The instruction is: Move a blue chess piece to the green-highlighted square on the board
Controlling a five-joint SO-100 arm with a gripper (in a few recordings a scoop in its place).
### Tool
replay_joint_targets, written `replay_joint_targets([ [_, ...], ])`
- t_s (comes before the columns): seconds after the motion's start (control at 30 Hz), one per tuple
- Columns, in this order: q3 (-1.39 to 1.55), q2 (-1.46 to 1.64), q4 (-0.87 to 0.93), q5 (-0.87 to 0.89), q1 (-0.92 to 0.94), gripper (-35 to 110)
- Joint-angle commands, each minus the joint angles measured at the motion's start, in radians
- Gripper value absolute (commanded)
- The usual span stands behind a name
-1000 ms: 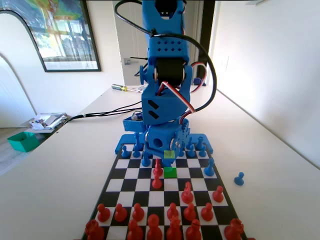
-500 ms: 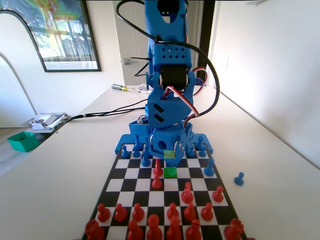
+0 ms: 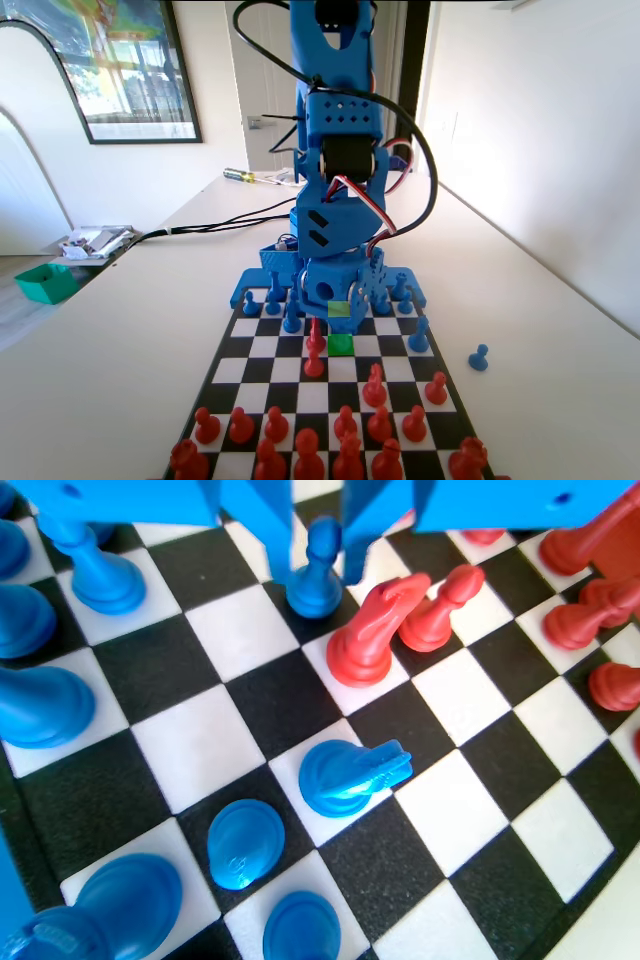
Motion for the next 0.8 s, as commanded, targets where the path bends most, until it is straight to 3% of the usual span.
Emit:
replay_joint_targets([
  [0.0,-0.008,0.021,0.008,-0.011,-0.002,15],
  [0.23,-0.081,0.071,0.153,-0.005,-0.002,15],
  [0.43,-0.215,0.175,0.405,0.051,-0.006,8],
  [0.6,-0.347,0.307,0.640,0.161,-0.012,5],
  [0.77,-0.485,0.442,0.894,0.379,-0.044,4],
])
